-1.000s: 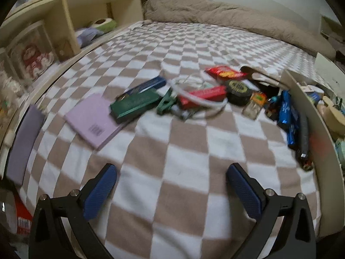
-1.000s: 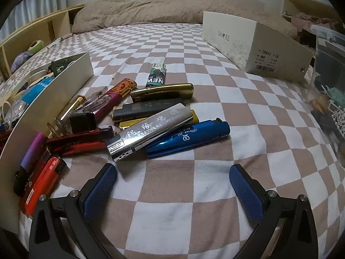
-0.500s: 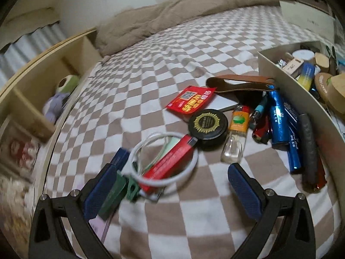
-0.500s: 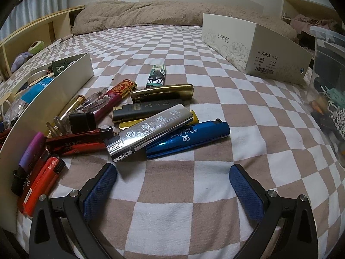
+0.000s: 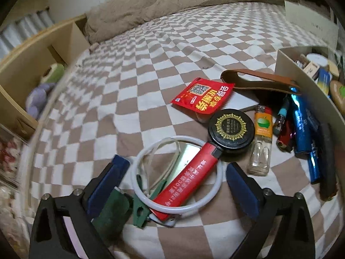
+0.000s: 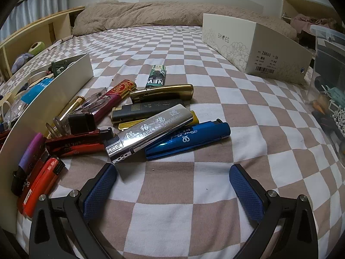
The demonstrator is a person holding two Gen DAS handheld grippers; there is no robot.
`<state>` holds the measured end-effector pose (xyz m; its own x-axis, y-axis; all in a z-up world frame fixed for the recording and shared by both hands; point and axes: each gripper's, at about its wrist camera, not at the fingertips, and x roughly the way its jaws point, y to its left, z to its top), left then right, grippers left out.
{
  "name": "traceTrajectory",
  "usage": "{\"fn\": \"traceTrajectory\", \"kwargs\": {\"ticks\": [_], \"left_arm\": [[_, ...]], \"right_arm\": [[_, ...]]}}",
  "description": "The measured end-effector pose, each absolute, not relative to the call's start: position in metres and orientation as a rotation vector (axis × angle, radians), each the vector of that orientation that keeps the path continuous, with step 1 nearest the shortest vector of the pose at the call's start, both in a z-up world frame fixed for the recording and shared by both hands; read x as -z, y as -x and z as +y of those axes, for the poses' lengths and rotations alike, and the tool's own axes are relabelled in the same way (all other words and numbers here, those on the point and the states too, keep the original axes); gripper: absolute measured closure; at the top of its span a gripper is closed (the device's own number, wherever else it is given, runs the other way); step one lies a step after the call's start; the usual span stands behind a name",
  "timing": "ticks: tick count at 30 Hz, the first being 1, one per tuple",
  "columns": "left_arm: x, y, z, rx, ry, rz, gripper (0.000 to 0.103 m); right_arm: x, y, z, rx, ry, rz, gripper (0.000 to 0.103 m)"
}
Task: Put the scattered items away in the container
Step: 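Lower left tool onto the white ring light and close on it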
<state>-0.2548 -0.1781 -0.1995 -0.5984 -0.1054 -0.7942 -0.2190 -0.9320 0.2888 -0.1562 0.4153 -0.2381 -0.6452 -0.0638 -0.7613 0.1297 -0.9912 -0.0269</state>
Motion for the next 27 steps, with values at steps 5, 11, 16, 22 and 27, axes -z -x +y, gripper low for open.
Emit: {"fn": "traceTrajectory", "kwargs": {"ticks": [5,11,16,22,27], "left_arm": [[0.201,0.252,-0.176,-2.69,1.35,0.526,0.018],[0.197,0.242,-0.169,-2.683,1.291,0.588,0.018],[0.185,0.235,-0.171,-2.718,1.225,0.567,0.018],[0.165,0.216,-0.166,-2.737,1.149,0.519,0.018],[0.148,0.192,-0.153,-2.744,1.085,0.471,0.018]], "right_arm": [[0.238,0.156,0.415,2.754,-1.269,0.12,0.0],[0.238,0.156,0.415,2.753,-1.269,0.12,0.0],[0.238,0.156,0.416,2.753,-1.268,0.121,0.0],[0.238,0.157,0.416,2.75,-1.267,0.12,0.0],[0.237,0.158,0.418,2.743,-1.261,0.107,0.0]]}}
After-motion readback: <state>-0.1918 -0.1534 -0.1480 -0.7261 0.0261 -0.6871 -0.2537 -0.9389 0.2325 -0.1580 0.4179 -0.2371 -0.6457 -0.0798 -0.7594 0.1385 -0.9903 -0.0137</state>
